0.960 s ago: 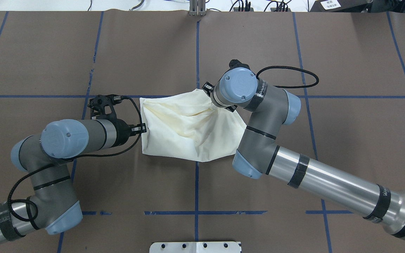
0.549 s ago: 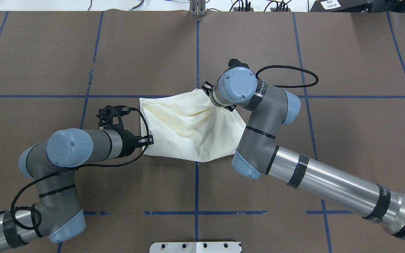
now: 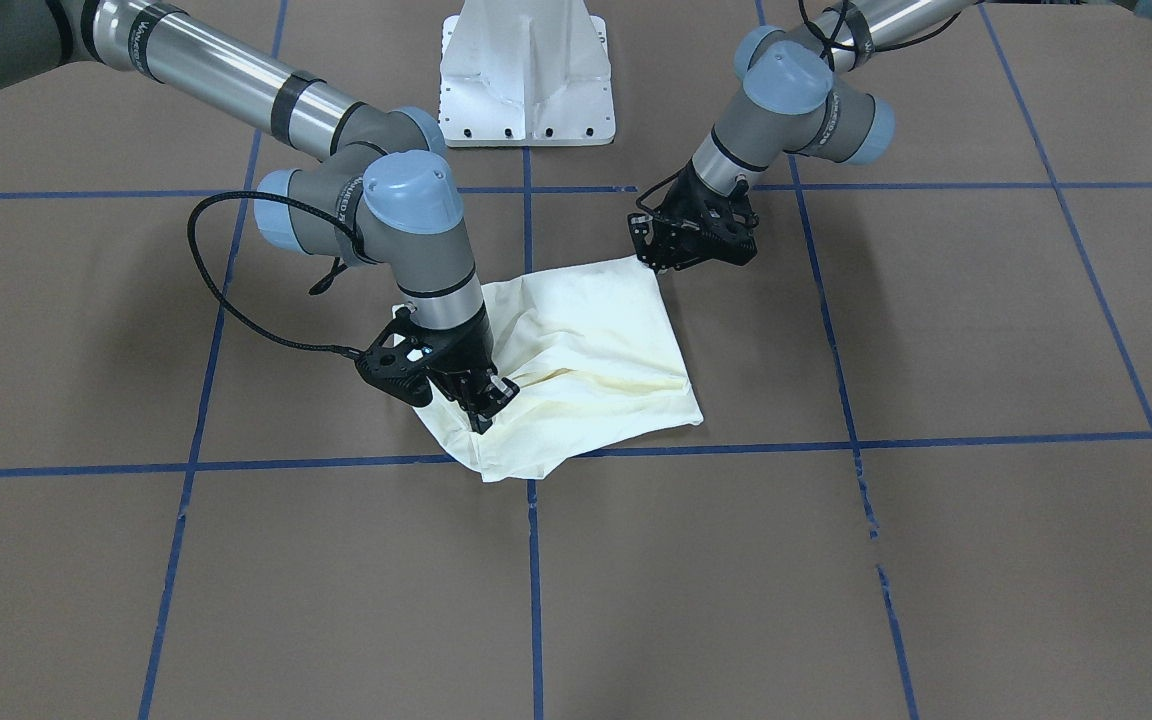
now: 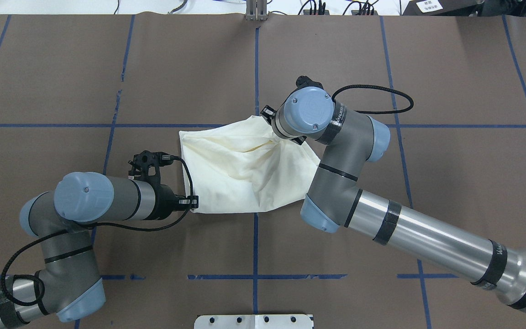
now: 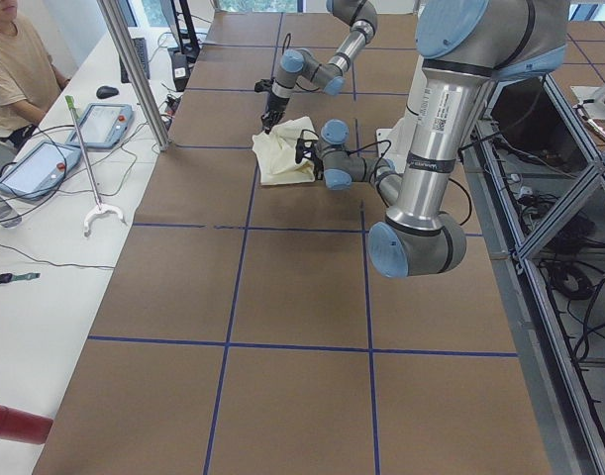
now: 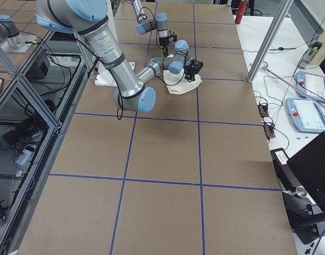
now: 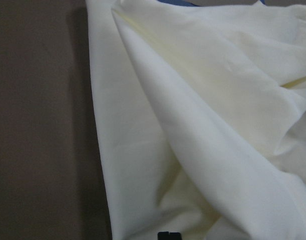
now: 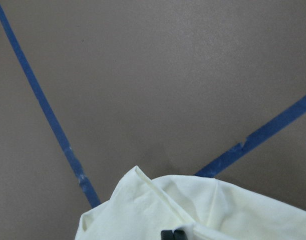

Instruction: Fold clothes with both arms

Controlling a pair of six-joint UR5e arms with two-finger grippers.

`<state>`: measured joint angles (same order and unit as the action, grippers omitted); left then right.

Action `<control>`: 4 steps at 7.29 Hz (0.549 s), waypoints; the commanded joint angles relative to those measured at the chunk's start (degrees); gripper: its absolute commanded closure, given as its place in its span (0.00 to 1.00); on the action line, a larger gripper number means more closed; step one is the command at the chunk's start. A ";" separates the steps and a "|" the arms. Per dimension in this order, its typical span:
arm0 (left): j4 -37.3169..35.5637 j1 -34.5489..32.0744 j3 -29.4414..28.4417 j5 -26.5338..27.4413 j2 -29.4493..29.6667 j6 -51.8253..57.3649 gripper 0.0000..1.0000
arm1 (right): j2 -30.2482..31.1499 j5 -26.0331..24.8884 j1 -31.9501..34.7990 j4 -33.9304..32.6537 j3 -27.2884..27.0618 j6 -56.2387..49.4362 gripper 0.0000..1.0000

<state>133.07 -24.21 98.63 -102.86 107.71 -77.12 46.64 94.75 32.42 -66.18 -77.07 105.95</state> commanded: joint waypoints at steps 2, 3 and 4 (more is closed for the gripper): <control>5.27 0.57 0.33 -3.57 -2.42 -0.30 1.00 | 0.03 0.00 0.01 0.00 -0.01 0.13 1.00; 5.27 1.35 0.42 -3.57 -2.42 -1.01 1.00 | 0.11 0.00 0.01 0.00 0.07 0.13 1.00; 5.45 2.23 0.77 -3.57 -2.33 -2.49 1.00 | 0.11 0.00 0.01 0.00 0.16 0.31 1.00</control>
<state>138.22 -22.95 99.09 -106.36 105.41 -78.21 46.72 94.74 32.43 -66.18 -77.01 106.12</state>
